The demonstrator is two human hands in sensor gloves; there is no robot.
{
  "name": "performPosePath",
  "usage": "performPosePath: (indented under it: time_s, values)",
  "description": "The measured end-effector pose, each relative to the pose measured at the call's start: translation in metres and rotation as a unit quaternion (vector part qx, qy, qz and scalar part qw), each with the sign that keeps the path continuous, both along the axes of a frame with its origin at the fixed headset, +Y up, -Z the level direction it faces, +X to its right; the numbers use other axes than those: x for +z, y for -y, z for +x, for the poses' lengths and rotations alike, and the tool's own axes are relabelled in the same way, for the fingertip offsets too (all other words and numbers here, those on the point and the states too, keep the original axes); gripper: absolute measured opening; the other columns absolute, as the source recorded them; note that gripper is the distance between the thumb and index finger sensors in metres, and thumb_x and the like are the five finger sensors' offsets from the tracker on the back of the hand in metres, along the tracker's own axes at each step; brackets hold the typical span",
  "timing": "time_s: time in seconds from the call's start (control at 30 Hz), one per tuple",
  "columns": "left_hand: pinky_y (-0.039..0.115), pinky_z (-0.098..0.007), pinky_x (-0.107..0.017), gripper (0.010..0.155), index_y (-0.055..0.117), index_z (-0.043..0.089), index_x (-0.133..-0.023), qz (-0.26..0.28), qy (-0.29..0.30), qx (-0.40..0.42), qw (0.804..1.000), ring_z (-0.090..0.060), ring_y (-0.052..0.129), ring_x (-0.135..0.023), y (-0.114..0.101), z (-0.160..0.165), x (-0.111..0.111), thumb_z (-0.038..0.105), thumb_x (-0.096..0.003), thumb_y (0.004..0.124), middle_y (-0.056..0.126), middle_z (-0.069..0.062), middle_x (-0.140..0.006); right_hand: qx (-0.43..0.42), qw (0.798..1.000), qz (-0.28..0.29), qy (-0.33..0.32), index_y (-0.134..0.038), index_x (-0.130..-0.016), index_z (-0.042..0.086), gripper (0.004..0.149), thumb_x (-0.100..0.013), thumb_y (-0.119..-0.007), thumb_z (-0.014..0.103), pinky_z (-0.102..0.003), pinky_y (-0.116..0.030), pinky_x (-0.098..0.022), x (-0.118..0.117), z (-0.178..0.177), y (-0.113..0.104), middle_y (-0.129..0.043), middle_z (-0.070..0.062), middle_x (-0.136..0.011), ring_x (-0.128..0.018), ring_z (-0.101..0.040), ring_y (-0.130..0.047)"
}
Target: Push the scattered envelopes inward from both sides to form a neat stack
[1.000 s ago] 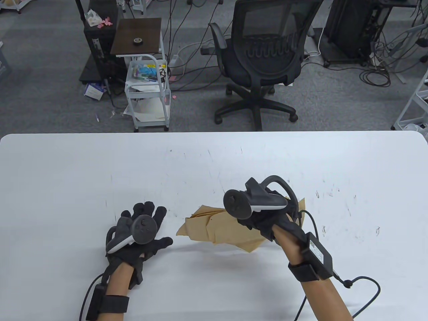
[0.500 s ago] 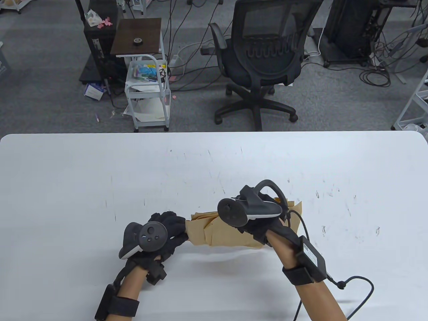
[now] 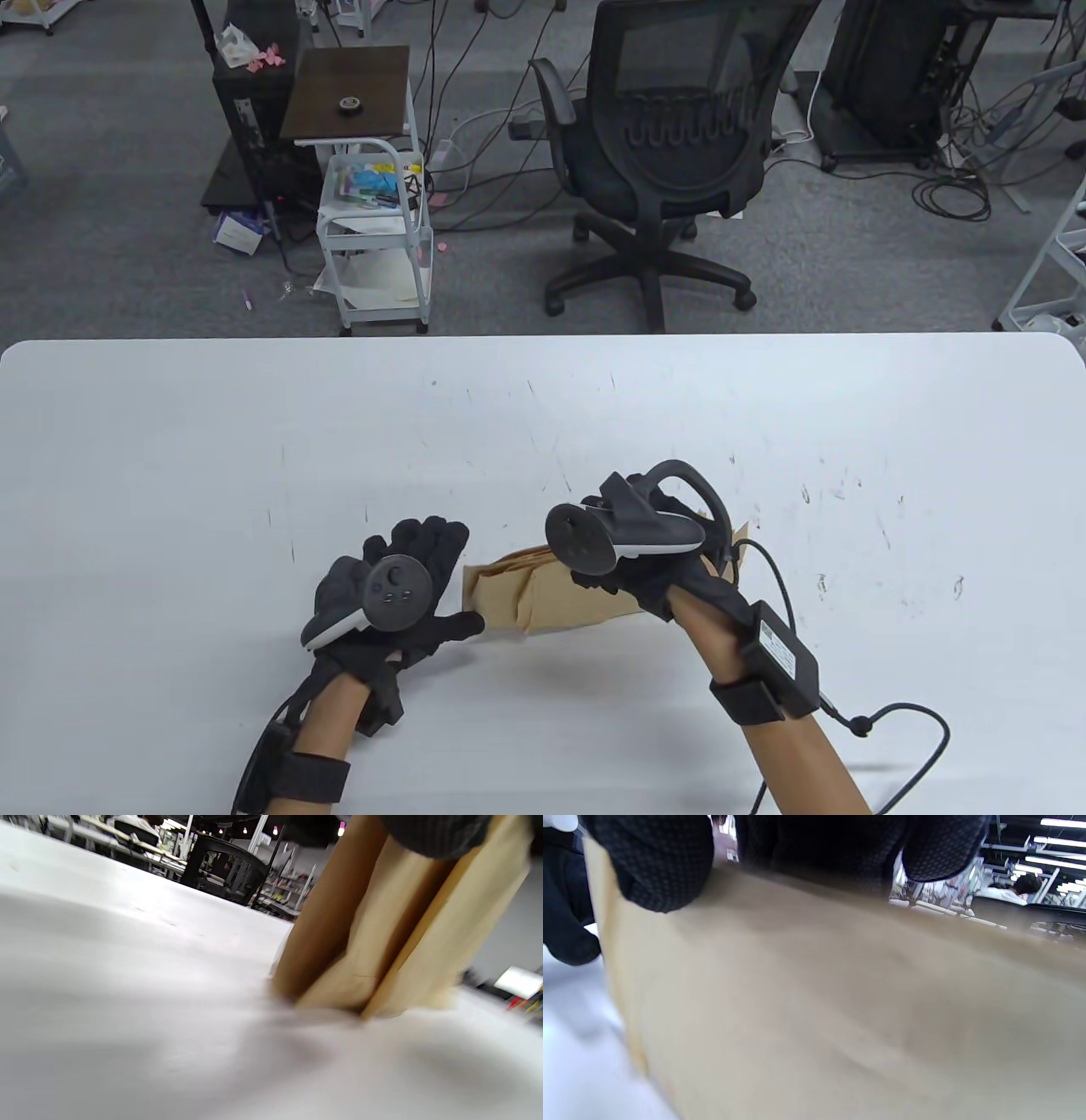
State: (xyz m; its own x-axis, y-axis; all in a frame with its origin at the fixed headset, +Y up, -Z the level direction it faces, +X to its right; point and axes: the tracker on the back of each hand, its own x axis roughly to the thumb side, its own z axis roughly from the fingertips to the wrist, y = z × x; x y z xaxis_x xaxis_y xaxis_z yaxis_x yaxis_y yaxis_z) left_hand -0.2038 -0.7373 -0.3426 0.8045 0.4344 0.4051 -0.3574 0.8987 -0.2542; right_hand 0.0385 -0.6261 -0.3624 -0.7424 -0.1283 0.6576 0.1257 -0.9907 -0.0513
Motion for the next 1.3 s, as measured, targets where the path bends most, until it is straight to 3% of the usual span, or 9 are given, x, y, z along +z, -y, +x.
performPosePath:
  time_s: [0.13,0.3,0.4,0.5,0.67,0.8,0.97,1.13,1.3]
  values:
    - [0.016,-0.075,-0.072,0.103,0.016,0.024,-0.114,-0.056,0.061,0.069,0.994,-0.053,0.014,-0.110,0.007,0.001,-0.001,0.066,-0.0406,0.074,0.018,-0.015,-0.123,0.003,1.000,0.008,-0.027,-0.082,-0.082,0.022,0.044,-0.039,-0.085,0.033,-0.058,-0.074,-0.061,-0.004,-0.009,0.025,-0.101,0.002,-0.070,-0.060,-0.025,-0.102]
    - [0.028,-0.070,-0.077,0.095,0.029,0.026,-0.114,-0.068,0.073,0.186,0.977,-0.049,0.028,-0.112,0.015,0.021,-0.003,0.059,-0.0404,0.079,0.038,-0.009,-0.122,-0.035,0.997,-0.036,-0.050,-0.080,-0.086,0.019,0.049,-0.041,-0.084,0.037,-0.060,-0.071,-0.062,0.003,-0.024,0.026,-0.100,-0.002,-0.073,-0.063,-0.029,-0.100]
    - [0.045,-0.067,-0.077,0.074,0.057,0.027,-0.107,-0.047,0.026,0.245,0.968,-0.047,0.055,-0.109,0.021,0.028,-0.003,0.053,-0.0417,0.082,0.069,-0.006,-0.113,-0.046,0.997,0.033,-0.044,-0.083,-0.082,0.018,0.048,-0.040,-0.082,0.041,-0.062,-0.066,-0.064,0.008,-0.031,0.032,-0.101,-0.001,-0.069,-0.062,-0.028,-0.100]
    - [0.059,-0.062,-0.074,0.046,0.083,0.034,-0.090,-0.009,-0.020,0.248,0.969,-0.040,0.076,-0.100,0.019,0.028,0.001,0.046,-0.0453,0.079,0.094,0.000,-0.093,-0.074,0.993,0.072,-0.055,-0.072,-0.094,0.015,0.061,-0.040,-0.079,0.044,-0.066,-0.060,-0.066,0.019,-0.027,0.030,-0.096,-0.004,-0.081,-0.073,-0.032,-0.094]
    - [0.058,-0.062,-0.074,0.046,0.082,0.036,-0.091,-0.026,0.000,0.221,0.975,-0.041,0.077,-0.099,0.016,0.026,0.002,0.046,-0.0463,0.078,0.094,0.000,-0.094,-0.079,0.989,0.121,0.034,-0.037,-0.110,0.003,0.094,-0.040,-0.073,0.054,-0.076,-0.038,-0.068,0.033,0.042,0.009,-0.058,-0.022,-0.113,-0.099,-0.051,-0.060]
    - [0.053,-0.065,-0.075,0.047,0.081,0.036,-0.093,-0.065,0.027,0.202,0.977,-0.044,0.072,-0.101,0.014,0.025,0.002,0.045,-0.0472,0.078,0.090,-0.002,-0.099,-0.090,0.980,-0.018,0.176,-0.010,-0.108,-0.011,0.113,-0.042,-0.066,0.063,-0.077,-0.031,-0.066,0.035,0.132,0.028,-0.024,-0.040,-0.116,-0.099,-0.066,-0.033]
    - [0.052,-0.065,-0.076,0.046,0.080,0.038,-0.093,-0.093,0.007,0.187,0.978,-0.044,0.070,-0.103,0.011,0.029,-0.004,0.045,-0.0471,0.078,0.087,-0.001,-0.102,-0.320,0.900,-0.244,0.168,0.003,-0.100,-0.015,0.121,-0.042,-0.075,0.056,-0.080,-0.024,-0.062,0.028,0.192,0.093,-0.008,-0.044,-0.109,-0.093,-0.072,-0.020]
    - [0.048,-0.067,-0.076,0.048,0.079,0.036,-0.095,-0.130,0.044,0.230,0.963,-0.046,0.066,-0.104,0.020,0.035,-0.004,0.042,-0.0477,0.079,0.084,-0.003,-0.105,-0.349,0.884,-0.280,0.138,0.011,-0.098,-0.007,0.122,-0.043,-0.078,0.053,-0.076,-0.023,-0.065,0.017,0.171,0.121,-0.004,-0.033,-0.112,-0.098,-0.061,-0.011]
    - [0.041,-0.071,-0.076,0.076,0.053,0.030,-0.110,-0.136,0.104,0.209,0.963,-0.050,0.053,-0.109,0.021,0.033,0.004,0.053,-0.0441,0.080,0.060,-0.012,-0.117,-0.436,0.857,-0.236,0.142,-0.012,-0.105,-0.004,0.106,-0.043,-0.080,0.048,-0.070,-0.042,-0.067,0.013,0.150,0.118,-0.041,-0.025,-0.113,-0.100,-0.053,-0.045]
